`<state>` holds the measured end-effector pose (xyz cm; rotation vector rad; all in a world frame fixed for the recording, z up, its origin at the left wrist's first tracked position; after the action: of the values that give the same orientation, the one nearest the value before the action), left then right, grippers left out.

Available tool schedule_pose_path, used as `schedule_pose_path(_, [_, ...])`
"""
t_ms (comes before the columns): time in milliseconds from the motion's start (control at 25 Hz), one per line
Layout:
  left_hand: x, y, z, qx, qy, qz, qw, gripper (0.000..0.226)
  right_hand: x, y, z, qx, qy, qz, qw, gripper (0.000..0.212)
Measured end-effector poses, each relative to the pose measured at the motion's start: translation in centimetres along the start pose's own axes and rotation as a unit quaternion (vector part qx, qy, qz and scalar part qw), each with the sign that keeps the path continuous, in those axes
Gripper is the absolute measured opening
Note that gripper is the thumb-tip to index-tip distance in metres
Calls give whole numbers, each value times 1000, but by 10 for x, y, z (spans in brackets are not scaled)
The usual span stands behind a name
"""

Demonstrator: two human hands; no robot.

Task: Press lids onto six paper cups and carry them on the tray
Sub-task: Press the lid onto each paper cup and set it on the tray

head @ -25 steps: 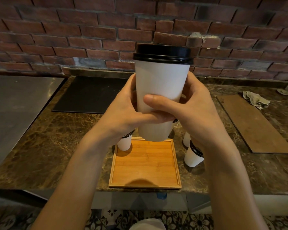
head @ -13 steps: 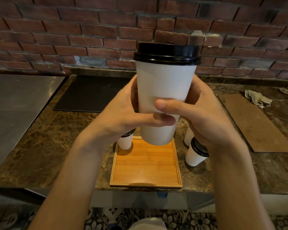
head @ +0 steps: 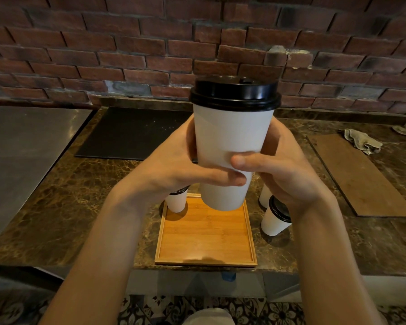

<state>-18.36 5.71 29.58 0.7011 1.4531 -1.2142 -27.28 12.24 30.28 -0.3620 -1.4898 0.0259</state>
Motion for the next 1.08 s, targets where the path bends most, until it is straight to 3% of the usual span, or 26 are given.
schedule_pose_path(400, [5,3,4,-29,-1,-5,1000,81,-5,2,1,5,10,-20,1000,67])
schedule_pose_path(640, [6,3,10,-55,-21,-15,998,85,5,4,2,-16,83,-16,996,67])
schedule_pose_path(1080, [16,0,25,-126,-67,-21,990,86,9,3,-5,-139,190,-8,972,83])
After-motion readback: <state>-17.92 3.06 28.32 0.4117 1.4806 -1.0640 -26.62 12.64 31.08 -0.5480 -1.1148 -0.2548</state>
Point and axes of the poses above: each hand's wrist, its own y-axis away from the middle knuckle, its own z-axis out of the back of the hand, x = y × z, the point moved 8 cm from there along -y, towards the middle knuckle, and after that the axes turned 4 degrees about -z, right-handed, at the moved point
